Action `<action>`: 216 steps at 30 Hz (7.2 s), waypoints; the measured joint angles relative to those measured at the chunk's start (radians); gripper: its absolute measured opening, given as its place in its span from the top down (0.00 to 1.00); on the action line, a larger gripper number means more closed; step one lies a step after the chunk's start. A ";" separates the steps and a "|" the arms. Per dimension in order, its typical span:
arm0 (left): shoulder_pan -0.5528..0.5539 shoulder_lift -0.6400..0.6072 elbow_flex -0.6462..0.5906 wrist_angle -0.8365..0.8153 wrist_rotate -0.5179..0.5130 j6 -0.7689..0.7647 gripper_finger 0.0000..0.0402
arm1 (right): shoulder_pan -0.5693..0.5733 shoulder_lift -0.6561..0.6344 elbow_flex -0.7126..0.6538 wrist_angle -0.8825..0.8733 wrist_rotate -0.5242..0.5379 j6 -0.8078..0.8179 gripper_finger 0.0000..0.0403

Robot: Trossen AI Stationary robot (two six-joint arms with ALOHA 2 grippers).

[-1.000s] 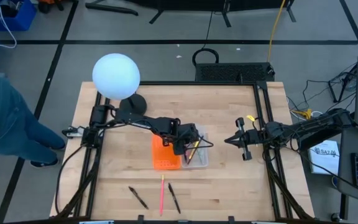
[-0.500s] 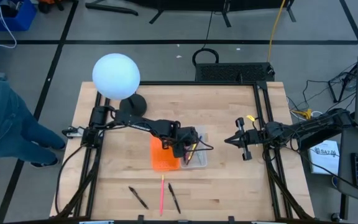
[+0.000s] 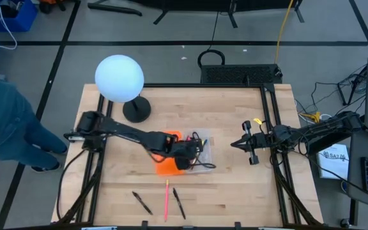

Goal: Pick & place school supplies into a supply box
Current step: Put the left black pen into the orange and white supply box, then put the black pen into the orange and white supply box

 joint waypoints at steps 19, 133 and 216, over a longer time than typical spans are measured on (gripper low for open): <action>-0.339 -0.239 0.002 -0.251 -0.003 -1.725 0.97 | 0.000 0.000 0.000 0.088 0.000 -0.043 1.00; 0.036 0.212 0.197 -0.317 0.178 0.191 0.93 | 0.000 0.001 0.000 -0.059 0.031 0.182 1.00; -0.144 -1.215 -1.305 0.964 0.219 -1.058 0.98 | 0.371 0.594 0.696 -0.646 0.365 0.415 1.00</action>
